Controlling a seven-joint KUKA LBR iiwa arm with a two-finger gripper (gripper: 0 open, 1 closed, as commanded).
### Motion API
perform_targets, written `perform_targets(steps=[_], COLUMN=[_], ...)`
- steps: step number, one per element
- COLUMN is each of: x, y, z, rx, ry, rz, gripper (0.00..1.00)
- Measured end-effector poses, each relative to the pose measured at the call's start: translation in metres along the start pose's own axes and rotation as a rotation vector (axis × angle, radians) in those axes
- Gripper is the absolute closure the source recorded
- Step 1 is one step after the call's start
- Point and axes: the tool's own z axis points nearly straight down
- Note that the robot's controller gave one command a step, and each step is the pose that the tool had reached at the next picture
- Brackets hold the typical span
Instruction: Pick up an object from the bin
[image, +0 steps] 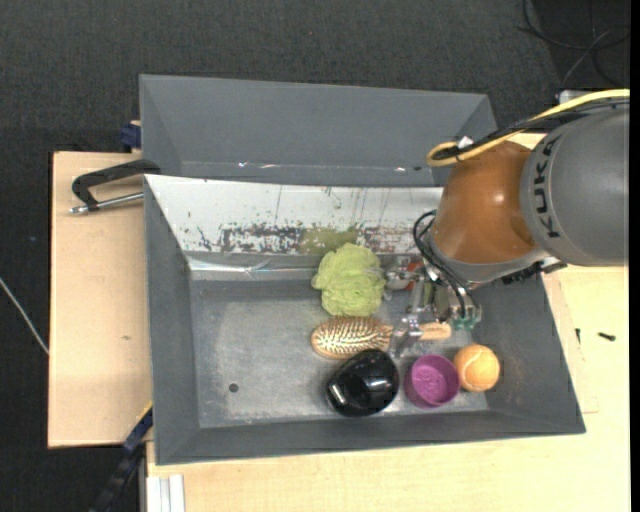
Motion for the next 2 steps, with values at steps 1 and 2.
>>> perform_targets(steps=[1, 2], x=[0.007, -0.002], y=[-0.004, -0.042], z=[0.018, -0.001], rx=[0.002, -0.001], ry=[0.000, 0.002], rz=[0.001, 0.057], gripper=[0.00, 0.00])
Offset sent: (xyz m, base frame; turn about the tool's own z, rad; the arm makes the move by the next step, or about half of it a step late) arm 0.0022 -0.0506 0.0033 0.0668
